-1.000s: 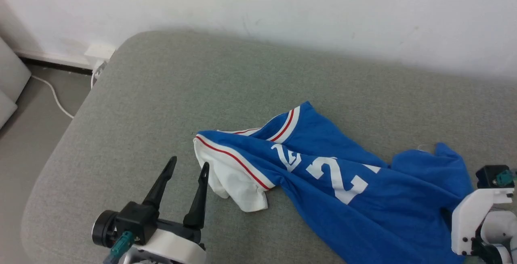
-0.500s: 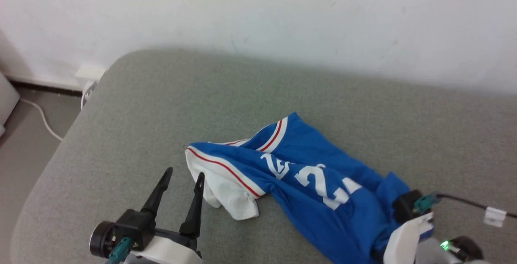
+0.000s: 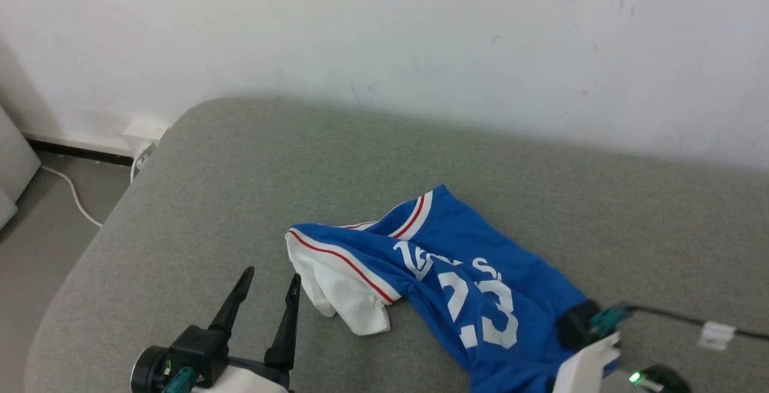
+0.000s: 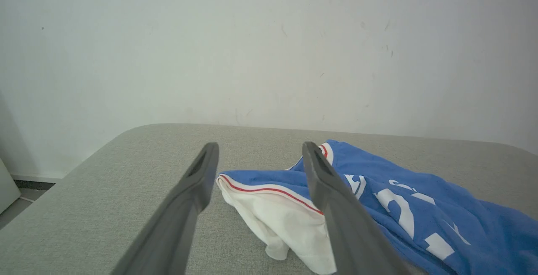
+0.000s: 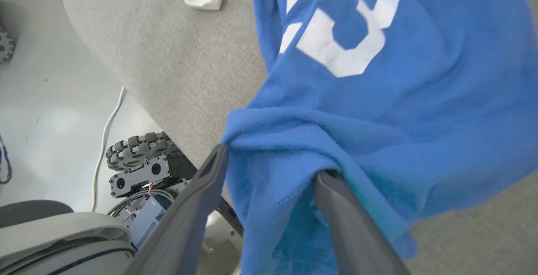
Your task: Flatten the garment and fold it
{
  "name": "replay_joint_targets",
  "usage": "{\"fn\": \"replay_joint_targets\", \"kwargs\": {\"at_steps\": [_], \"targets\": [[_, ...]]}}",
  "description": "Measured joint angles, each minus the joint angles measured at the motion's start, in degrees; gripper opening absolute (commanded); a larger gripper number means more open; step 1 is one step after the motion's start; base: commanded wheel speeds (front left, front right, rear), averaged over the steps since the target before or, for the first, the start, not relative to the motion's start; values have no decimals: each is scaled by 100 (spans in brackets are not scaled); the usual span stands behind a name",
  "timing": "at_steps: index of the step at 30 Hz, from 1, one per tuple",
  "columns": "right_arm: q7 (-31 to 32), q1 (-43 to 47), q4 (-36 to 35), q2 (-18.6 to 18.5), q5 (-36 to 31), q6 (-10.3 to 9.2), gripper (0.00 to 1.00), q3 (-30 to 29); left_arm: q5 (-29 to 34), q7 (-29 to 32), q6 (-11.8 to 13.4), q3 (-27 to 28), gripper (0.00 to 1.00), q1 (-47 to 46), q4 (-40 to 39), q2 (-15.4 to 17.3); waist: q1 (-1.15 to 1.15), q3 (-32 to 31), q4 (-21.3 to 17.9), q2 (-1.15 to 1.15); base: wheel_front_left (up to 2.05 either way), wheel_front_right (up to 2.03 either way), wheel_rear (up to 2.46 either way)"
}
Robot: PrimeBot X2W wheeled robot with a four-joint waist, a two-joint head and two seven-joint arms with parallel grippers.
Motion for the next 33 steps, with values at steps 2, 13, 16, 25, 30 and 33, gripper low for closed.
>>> {"fn": "replay_joint_targets", "kwargs": {"at_steps": [2,13,16,25,30,33], "targets": [[154,-136,-134,-26,0,0,100,-303,0,0,-1,-2,100,2,18,21,0,8,57,0,0,0,0],[1007,-1584,-176,-568,-182,0,100,-1124,-8,0,-4,-192,100,-124,140,-55,1,270,395,0,0,0,0],[907,-2111,368,-594,-264,0,100,-983,-11,0,-4,-266,100,-253,145,-76,1,427,501,0,0,0,0],[265,-3167,2239,-750,-641,0,100,-388,-112,0,-5,-589,100,-584,218,-154,2,890,1006,0,0,0,0],[59,-3307,2984,-811,-712,0,100,-169,-121,0,-5,-662,100,-614,270,-234,2,1099,1299,0,0,0,0],[-68,-3307,3270,-862,-728,0,100,25,-121,0,-5,-681,100,-614,289,-253,2,1201,1422,0,0,0,0]]}}
